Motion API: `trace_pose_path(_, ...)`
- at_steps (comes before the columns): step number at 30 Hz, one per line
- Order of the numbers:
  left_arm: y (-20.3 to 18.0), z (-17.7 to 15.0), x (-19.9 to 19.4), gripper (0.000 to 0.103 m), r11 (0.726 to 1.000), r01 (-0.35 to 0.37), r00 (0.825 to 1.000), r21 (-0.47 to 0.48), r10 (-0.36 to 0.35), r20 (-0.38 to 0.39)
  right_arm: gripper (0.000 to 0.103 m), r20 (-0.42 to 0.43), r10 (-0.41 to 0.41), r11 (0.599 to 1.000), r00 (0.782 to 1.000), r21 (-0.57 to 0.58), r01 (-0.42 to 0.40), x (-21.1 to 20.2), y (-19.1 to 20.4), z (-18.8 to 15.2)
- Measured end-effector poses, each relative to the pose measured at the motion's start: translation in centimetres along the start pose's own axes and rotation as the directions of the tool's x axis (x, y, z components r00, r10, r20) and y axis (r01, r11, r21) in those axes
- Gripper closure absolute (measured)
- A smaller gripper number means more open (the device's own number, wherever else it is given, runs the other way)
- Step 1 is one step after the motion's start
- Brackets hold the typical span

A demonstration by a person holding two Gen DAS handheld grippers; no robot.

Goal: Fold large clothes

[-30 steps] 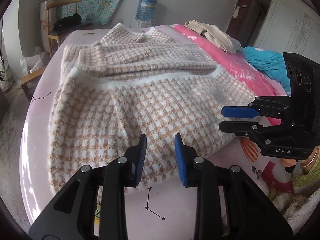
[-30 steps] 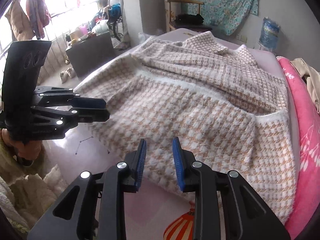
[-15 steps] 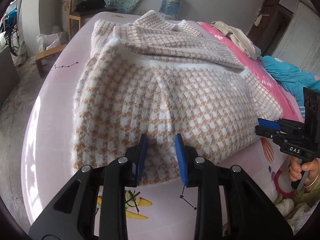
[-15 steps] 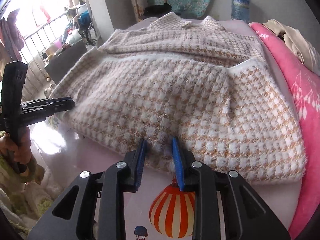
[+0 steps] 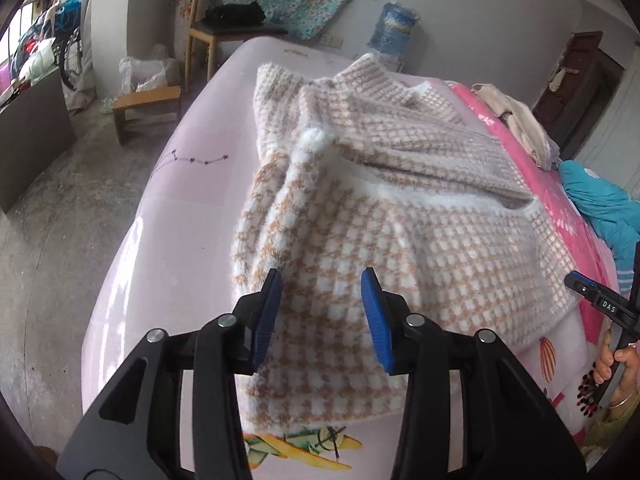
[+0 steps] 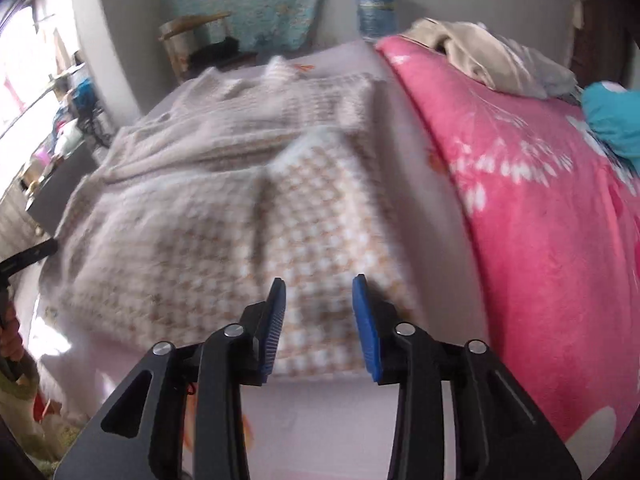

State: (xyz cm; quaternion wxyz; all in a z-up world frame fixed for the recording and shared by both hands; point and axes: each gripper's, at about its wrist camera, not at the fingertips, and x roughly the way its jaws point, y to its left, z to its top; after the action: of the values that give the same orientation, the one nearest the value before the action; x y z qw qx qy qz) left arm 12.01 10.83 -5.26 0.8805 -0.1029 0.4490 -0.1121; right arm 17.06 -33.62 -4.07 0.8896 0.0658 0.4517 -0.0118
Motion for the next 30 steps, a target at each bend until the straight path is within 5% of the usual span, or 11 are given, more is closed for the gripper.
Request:
trace_pose_path(2,0.1,0.5,0.4,0.066,1.000,0.001,1.000,-0.026,-0.001,-0.007,0.068,-0.053,0.042,0.996,0.998,0.085,-0.038,1.5,-1.6,0.0)
trace_pose_path(5,-0.7,1.3,-0.6,0.063,0.999,-0.032,0.999,-0.024,0.032,-0.018,0.065,-0.040,0.004,0.999,0.999,0.054,-0.002,-0.3,0.0,1.3)
trace_pose_path(12,-4.7,4.3,-0.8,0.031,0.993,-0.098,0.995,0.071,0.099,-0.011,0.026,0.043,0.134,0.991,0.990,-0.015,-0.134,-2.6,5.5,5.2)
trace_pose_path(19,-8.8,4.9,5.7,0.022,0.963,-0.196,0.965,0.183,0.223,-0.141,0.023,-0.039,0.096,0.992,0.995,-0.085,-0.099,2.5,10.4,7.3)
trace_pose_path(23,-9.1,4.4,6.7,0.014,0.946,-0.254,0.950,0.199,0.283,-0.134,0.013,-0.162,-0.007,0.997,0.987,-0.082,-0.006,7.2,10.5,6.9)
trace_pose_path(30,-8.4,4.8,7.2,0.007,0.952,-0.250,0.946,0.174,0.279,-0.164,0.006,-0.213,0.048,0.999,0.976,0.004,-0.048,8.2,8.9,7.1)
